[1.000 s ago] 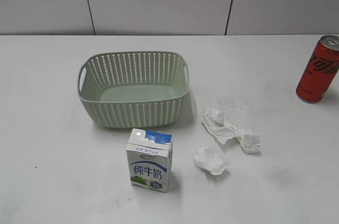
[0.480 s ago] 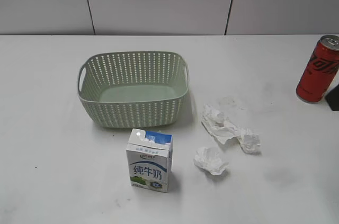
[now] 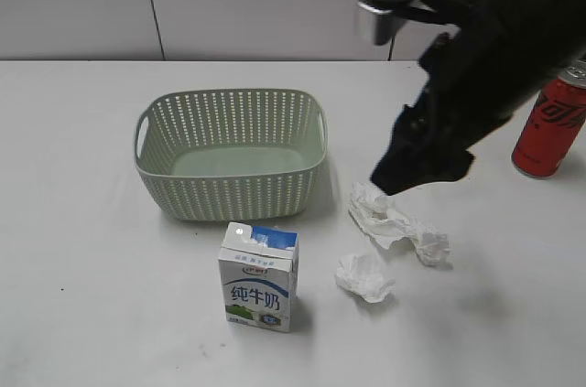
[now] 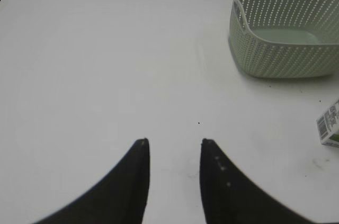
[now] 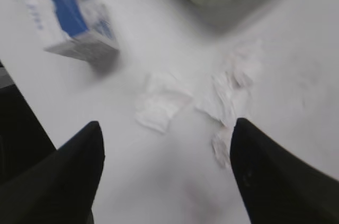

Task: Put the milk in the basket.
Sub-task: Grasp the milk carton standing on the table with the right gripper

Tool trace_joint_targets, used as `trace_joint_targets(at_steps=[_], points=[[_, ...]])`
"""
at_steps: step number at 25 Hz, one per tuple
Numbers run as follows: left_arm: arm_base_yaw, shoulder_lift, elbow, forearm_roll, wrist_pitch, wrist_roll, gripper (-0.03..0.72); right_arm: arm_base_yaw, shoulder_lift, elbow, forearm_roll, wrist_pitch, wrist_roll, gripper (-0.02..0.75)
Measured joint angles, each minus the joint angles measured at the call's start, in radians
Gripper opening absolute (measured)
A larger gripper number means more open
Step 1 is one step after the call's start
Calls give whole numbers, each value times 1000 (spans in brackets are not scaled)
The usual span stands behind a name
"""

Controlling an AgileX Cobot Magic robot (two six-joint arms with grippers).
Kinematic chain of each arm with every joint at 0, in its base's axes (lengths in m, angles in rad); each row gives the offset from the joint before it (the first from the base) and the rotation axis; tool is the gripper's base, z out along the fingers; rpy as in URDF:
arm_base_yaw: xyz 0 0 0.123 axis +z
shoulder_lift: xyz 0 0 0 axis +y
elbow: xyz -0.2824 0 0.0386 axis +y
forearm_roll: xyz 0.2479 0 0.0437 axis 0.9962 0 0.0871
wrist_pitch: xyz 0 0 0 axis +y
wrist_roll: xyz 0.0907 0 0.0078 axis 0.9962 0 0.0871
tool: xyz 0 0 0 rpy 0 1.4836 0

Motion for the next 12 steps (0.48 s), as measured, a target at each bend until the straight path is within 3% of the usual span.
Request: trace_joint_targets(at_steps=[5,12], points=[[0,0,0,0,0,0,234,133,97,-101,70,-22,-76,592],[0,0,0,0,0,0,235,288,256,-213,57,-32,-77,592]])
